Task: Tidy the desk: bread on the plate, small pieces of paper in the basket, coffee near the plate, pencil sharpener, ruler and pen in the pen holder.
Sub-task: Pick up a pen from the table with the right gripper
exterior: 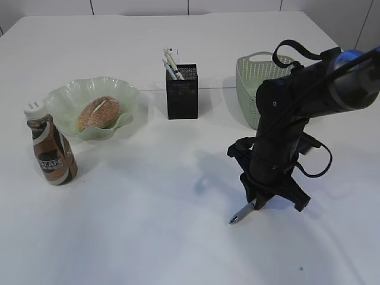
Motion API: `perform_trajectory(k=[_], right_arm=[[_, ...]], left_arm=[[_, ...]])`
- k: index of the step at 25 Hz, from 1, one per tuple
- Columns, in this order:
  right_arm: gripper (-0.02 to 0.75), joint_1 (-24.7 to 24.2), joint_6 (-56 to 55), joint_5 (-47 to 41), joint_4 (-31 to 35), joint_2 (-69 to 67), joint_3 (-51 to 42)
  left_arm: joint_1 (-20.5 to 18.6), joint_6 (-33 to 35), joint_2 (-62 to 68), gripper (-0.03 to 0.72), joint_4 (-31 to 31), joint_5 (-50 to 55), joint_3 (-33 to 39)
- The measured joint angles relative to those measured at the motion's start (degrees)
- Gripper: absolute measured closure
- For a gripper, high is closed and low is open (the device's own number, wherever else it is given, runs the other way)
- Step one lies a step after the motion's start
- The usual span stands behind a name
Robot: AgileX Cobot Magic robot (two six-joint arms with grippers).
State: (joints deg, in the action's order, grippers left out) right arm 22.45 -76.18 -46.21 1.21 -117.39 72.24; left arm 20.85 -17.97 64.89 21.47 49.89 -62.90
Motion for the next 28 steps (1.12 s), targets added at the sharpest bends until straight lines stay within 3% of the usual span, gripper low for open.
perform_trajectory(k=[9, 14, 28], right_arm=[[0.626, 0.0, 10.88, -0.95, 0.38, -0.26, 0.61], [0.626, 0.0, 18.35, -6.14, 0.48, -0.56, 2.13], [0.627, 0.0, 44.78, -20.27, 1.41, -0.59, 16.64]], left_arm=[[0.0, 0.0, 0.0, 0.414, 0.09, 0.09, 0.0], [0.0, 0.0, 0.0, 0.414, 0.09, 0.09, 0.0], [0.0, 0.0, 0.0, 0.414, -0.22, 0.09, 0.0]])
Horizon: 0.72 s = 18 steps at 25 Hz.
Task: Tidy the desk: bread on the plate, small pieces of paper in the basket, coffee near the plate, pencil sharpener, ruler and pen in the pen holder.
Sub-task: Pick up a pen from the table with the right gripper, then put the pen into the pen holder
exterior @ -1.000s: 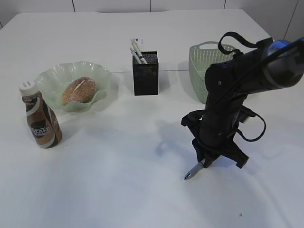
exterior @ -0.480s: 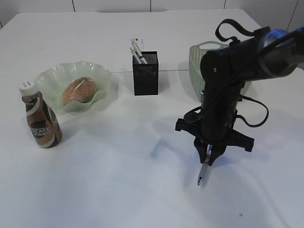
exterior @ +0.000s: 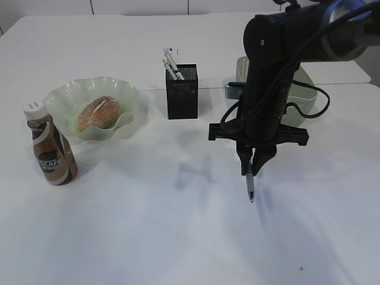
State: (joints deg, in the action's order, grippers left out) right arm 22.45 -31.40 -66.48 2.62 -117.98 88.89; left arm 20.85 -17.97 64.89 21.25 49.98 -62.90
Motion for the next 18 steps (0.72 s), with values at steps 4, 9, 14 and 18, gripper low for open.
perform_trajectory(k=[4, 9, 14, 18], right_arm=[[0.628, 0.0, 6.96, -1.06, 1.83, 0.0, 3.44], [0.628, 0.0, 12.2, -1.81, 2.69, -0.09, 6.08], [0.627, 0.0, 18.74, -2.17, 2.91, -0.09, 9.41], [0.627, 0.0, 22.12, -2.18, 2.91, -0.23, 11.74]], left_arm=[[0.0, 0.0, 0.0, 0.414, 0.0, 0.0, 0.0], [0.0, -0.38, 0.0, 0.414, 0.0, 0.0, 0.0], [0.0, -1.72, 0.0, 0.414, -0.22, 0.13, 0.0], [0.0, -2.64, 0.0, 0.414, -0.32, 0.13, 0.0]])
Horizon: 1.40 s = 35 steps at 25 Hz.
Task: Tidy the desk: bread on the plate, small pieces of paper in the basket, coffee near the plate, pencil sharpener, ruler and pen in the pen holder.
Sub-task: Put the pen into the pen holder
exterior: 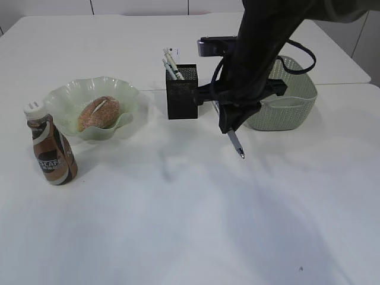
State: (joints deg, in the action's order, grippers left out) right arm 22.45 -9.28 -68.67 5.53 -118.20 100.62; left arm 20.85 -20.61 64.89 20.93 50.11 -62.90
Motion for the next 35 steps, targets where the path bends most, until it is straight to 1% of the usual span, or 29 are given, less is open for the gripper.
perform_trajectory(k=[1, 4, 11, 23, 26, 27, 28, 29, 30, 31, 32, 34, 35], right_arm=[[0.627, 0.0, 2.69, 0.0, 0.0, -0.03, 2.01], [0.628, 0.0, 5.82, 0.38, 0.0, -0.12, 4.5], [0.628, 0.0, 7.53, 3.82, -0.96, -0.12, 6.31], [0.628, 0.0, 6.98, 19.89, -4.77, -0.12, 6.28], [0.628, 0.0, 6.79, 22.2, -5.14, -0.12, 6.28], [0.628, 0.0, 6.52, 26.55, -5.53, -0.12, 5.82], [0.628, 0.0, 6.52, 26.55, -5.53, -0.12, 5.82], [0.628, 0.0, 6.42, 31.49, -5.53, -0.12, 3.81], [0.628, 0.0, 6.42, 33.69, -5.85, -0.12, 2.9], [0.628, 0.0, 6.42, 33.69, -5.85, -0.12, 2.9], [0.628, 0.0, 6.42, 38.6, -5.92, -0.12, -0.2], [0.628, 0.0, 6.42, 38.6, -5.92, -0.12, -0.2], [0.629, 0.0, 6.42, 46.62, -6.07, 0.22, -5.98]], left_arm=[[0.0, -0.24, 0.0, 0.414, -0.02, 0.04, 0.0], [0.0, -0.81, 0.0, 0.414, -0.12, 0.39, 0.0], [0.0, -1.95, 0.0, 0.414, -0.12, 1.33, 0.0], [0.0, -3.01, 0.0, 0.414, -0.12, 0.55, 0.0], [0.0, -3.11, 0.0, 0.414, -0.12, -0.76, 0.0], [0.0, -3.11, 0.0, 0.414, -0.12, -1.16, 0.0], [0.0, -3.11, 0.0, 0.414, -0.12, -1.58, 0.0], [0.0, -3.11, 0.0, 0.414, -0.12, -2.0, 0.0], [0.0, -3.11, 0.0, 0.414, -0.12, -2.43, 0.0], [0.0, -3.11, 0.0, 0.414, -0.02, -2.93, 0.0], [0.0, -3.11, 0.0, 0.414, 0.09, -3.36, 0.0], [0.0, -3.11, 0.0, 0.414, 0.31, -3.79, 0.0], [0.0, -3.11, 0.0, 0.414, 0.46, -4.05, 0.0]])
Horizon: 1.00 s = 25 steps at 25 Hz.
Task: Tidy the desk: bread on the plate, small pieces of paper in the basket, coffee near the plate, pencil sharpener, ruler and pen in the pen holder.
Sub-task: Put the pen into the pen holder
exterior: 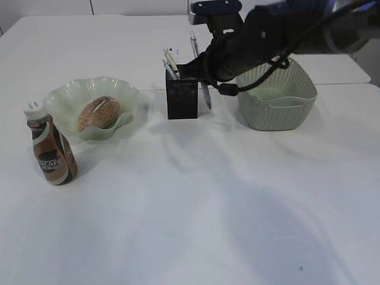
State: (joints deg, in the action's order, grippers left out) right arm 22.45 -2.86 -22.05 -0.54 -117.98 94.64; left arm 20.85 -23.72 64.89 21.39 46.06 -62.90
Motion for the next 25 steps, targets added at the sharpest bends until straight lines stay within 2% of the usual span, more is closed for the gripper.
perform_trajectory(k=[4, 8, 10, 13, 17, 25], right_arm=[[0.628, 0.0, 0.0, 18.2, -0.41, 1.57, -9.1], [0.628, 0.0, 0.0, 25.07, -0.85, 1.8, -12.42], [0.628, 0.0, 0.0, 31.99, -2.34, 1.8, -12.85], [0.628, 0.0, 0.0, 34.36, -2.8, 1.8, -12.85], [0.629, -0.1, 0.1, 46.52, -3.69, 1.8, -12.85], [0.629, -0.52, 0.2, 48.36, -3.83, -1.78, -9.49]], left_arm=[[0.0, 0.0, 0.0, 0.414, 1.46, -1.13, 0.0], [0.0, 0.0, 0.0, 0.414, 3.08, -2.44, 0.0], [0.0, 0.0, 0.0, 0.414, 3.89, -2.52, 0.0], [0.0, 0.0, 0.0, 0.414, 4.72, -2.71, 0.0], [0.0, 0.0, 0.0, 0.414, 4.98, -3.67, 0.0], [0.0, 0.0, 0.0, 0.414, 5.07, -4.56, 0.0]])
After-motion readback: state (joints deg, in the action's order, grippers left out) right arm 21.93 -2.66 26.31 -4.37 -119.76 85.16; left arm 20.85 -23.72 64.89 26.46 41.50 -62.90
